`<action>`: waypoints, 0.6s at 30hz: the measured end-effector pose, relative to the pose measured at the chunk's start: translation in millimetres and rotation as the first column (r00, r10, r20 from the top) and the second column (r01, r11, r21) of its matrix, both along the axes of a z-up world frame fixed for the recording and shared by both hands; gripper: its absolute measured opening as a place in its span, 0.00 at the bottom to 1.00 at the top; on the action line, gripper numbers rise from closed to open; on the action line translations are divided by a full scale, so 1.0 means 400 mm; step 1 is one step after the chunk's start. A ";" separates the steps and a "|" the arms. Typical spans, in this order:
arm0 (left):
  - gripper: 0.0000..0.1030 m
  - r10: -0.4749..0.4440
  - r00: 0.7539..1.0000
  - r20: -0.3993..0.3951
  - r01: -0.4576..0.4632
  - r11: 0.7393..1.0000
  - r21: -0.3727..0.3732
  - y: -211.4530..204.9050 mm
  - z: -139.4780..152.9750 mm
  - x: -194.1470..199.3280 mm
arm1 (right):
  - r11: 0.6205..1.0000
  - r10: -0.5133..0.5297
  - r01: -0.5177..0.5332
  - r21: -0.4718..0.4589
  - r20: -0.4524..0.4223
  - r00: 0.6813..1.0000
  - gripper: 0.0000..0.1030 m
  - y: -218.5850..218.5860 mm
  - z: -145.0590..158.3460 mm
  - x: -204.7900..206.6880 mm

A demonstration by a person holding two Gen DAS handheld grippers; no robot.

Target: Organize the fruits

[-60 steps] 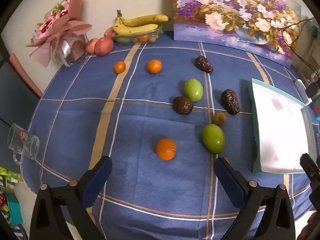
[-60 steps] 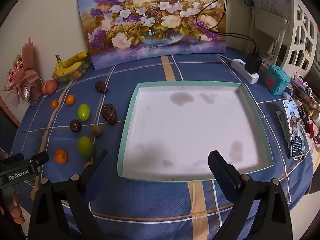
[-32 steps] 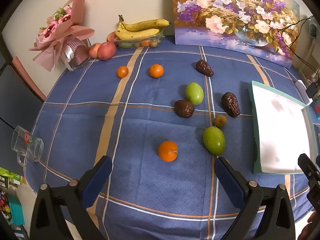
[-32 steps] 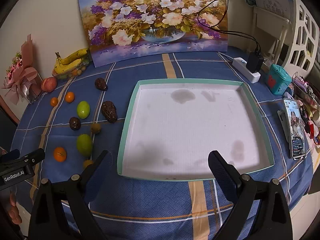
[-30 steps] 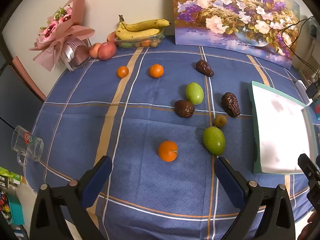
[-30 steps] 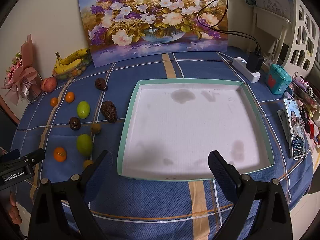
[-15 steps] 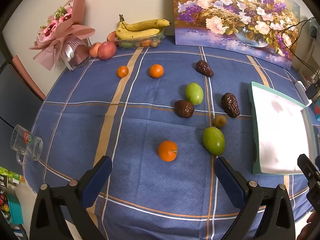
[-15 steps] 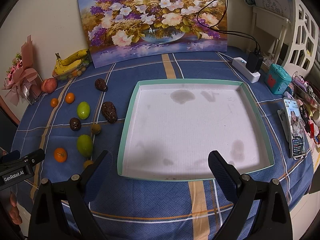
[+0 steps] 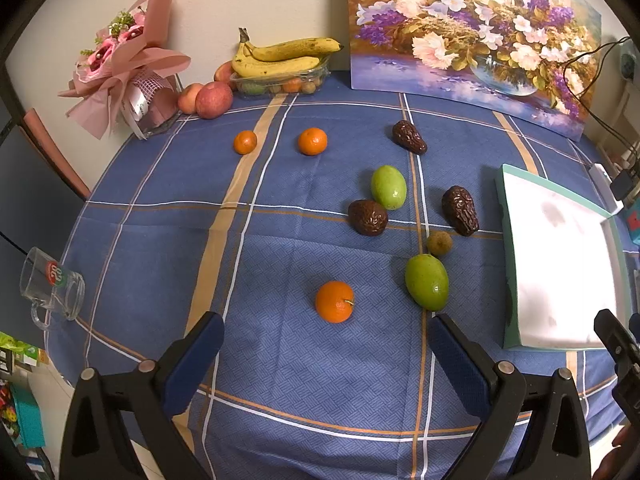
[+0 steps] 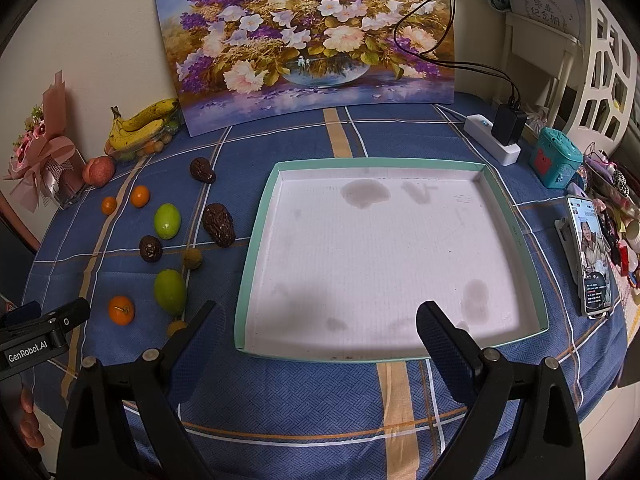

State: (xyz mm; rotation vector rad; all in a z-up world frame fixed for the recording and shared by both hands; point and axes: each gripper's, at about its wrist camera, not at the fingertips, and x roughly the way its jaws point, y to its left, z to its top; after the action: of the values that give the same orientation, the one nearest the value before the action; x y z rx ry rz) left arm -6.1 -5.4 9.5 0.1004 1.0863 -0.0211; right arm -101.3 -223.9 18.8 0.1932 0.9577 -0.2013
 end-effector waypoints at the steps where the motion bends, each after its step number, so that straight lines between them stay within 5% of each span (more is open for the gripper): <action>1: 1.00 0.000 1.000 0.000 0.000 1.000 0.000 0.000 0.000 0.000 | 1.000 0.000 0.000 0.000 0.000 1.000 0.94 0.000 0.000 0.000; 18: 1.00 0.000 1.000 0.000 0.000 1.000 -0.014 -0.003 0.002 0.001 | 1.000 -0.001 0.001 0.002 0.000 1.000 0.94 0.000 -0.001 0.000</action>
State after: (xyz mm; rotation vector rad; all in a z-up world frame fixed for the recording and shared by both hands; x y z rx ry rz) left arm -5.7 -6.5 10.3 0.0878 1.0862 -0.0291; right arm -101.3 -223.7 18.2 0.1950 0.9576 -0.2011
